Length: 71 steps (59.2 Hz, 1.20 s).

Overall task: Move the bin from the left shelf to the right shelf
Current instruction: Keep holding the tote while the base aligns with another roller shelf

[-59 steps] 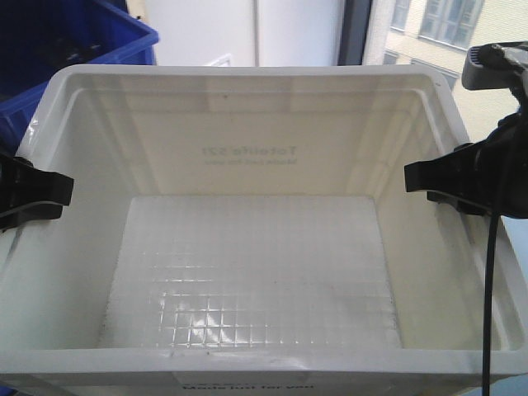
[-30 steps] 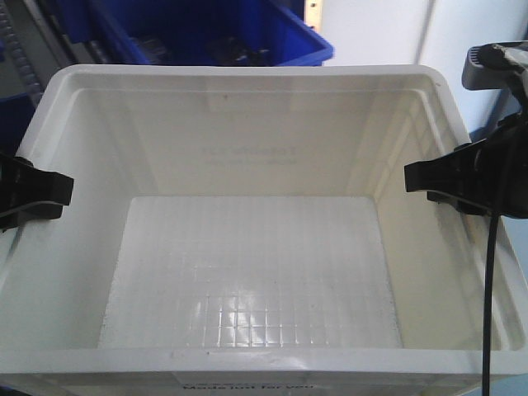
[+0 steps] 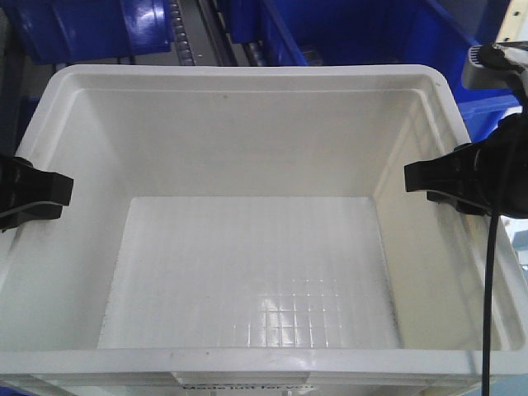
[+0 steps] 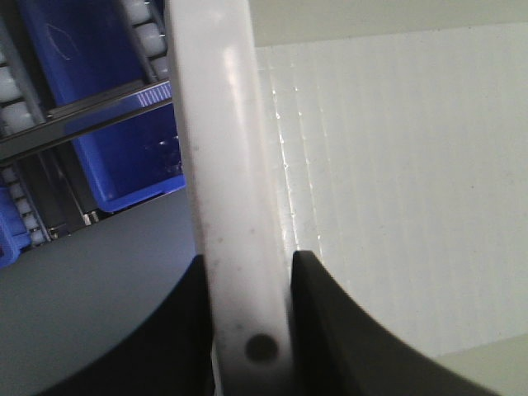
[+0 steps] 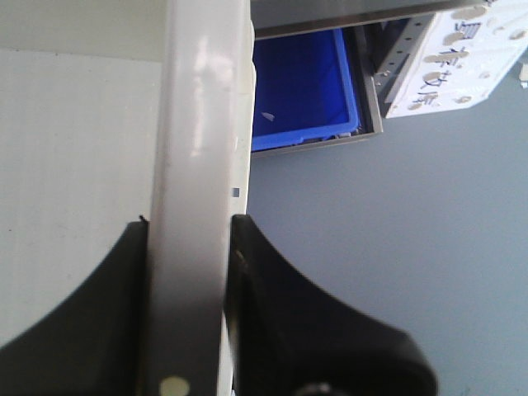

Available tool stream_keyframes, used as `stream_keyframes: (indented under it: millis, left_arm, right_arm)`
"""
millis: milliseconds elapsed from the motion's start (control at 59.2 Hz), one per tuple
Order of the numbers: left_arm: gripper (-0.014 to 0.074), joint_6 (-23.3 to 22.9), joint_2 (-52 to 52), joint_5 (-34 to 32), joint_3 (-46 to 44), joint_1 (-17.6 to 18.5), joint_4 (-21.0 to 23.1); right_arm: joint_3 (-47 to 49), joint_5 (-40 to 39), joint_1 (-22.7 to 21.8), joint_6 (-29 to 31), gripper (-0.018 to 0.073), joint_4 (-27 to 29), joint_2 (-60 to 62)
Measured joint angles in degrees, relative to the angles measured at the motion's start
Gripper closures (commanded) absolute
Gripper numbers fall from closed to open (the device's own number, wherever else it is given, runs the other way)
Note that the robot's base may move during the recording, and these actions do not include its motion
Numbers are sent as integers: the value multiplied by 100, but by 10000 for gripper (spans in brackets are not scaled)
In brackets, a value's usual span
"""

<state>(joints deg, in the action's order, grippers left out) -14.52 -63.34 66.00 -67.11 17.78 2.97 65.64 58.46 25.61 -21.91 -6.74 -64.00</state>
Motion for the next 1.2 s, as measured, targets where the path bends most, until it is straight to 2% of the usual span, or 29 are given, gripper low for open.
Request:
stream_keyframes:
  millis: [1199]
  left_arm:
    - [603,0,5,31,0,0,-6]
  right_arm:
    - [0,0,0,5,547,6,0]
